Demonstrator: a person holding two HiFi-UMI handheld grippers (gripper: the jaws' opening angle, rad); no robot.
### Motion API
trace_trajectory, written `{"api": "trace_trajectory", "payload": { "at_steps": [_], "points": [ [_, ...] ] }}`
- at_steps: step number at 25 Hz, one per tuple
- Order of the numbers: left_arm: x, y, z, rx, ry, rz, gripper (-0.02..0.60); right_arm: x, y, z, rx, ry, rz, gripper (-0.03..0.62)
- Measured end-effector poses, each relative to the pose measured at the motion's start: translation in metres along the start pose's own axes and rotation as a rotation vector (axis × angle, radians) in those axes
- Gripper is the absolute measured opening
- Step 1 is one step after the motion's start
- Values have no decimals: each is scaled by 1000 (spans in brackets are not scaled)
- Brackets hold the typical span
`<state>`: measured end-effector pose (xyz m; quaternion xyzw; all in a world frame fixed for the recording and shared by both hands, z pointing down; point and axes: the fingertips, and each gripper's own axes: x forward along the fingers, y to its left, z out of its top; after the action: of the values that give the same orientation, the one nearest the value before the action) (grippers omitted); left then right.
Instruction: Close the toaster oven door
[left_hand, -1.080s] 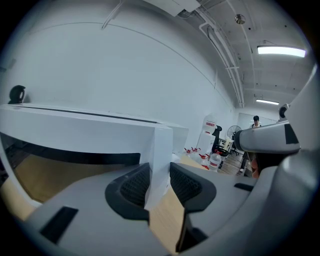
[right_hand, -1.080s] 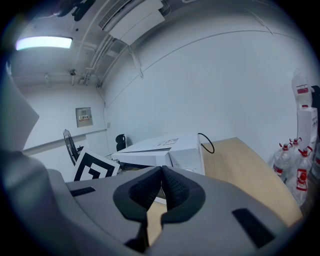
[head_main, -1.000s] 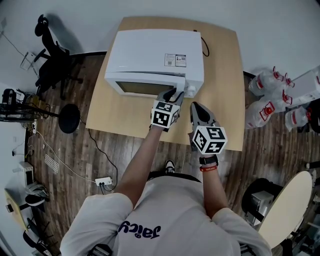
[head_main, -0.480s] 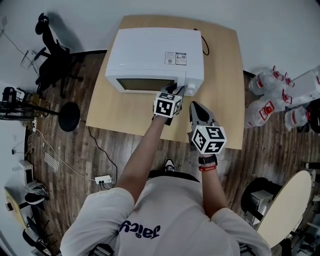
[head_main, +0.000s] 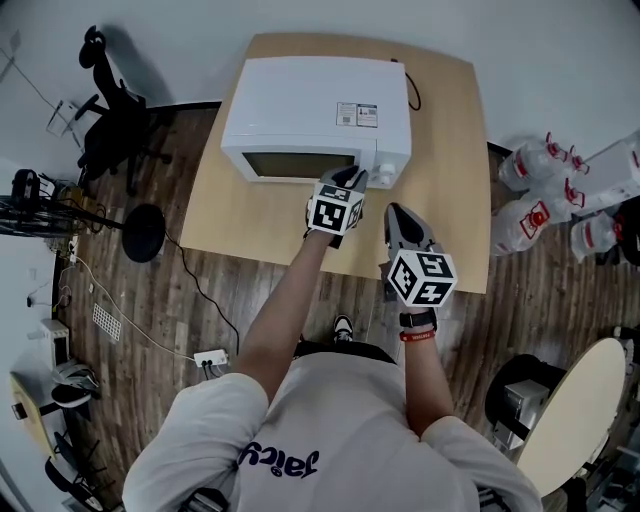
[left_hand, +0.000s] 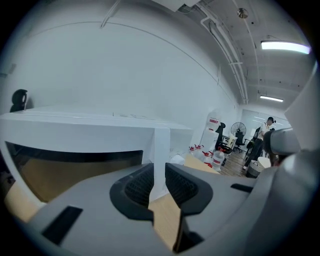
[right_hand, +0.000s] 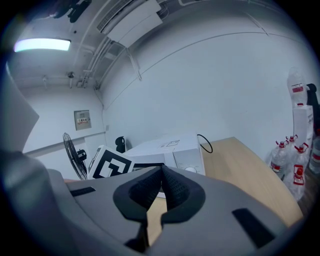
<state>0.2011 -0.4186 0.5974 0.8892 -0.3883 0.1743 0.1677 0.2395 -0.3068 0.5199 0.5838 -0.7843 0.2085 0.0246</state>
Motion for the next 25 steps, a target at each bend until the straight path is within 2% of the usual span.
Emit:
{"api": "trace_trajectory", "payload": {
  "at_steps": [9, 25],
  "points": [
    [-91, -12, 5, 42, -89, 5, 77, -30, 26, 1, -10, -31, -38, 15],
    [-289, 1, -10, 64, -226, 60, 25, -77, 131, -14, -58, -81, -47, 15]
  ]
}}
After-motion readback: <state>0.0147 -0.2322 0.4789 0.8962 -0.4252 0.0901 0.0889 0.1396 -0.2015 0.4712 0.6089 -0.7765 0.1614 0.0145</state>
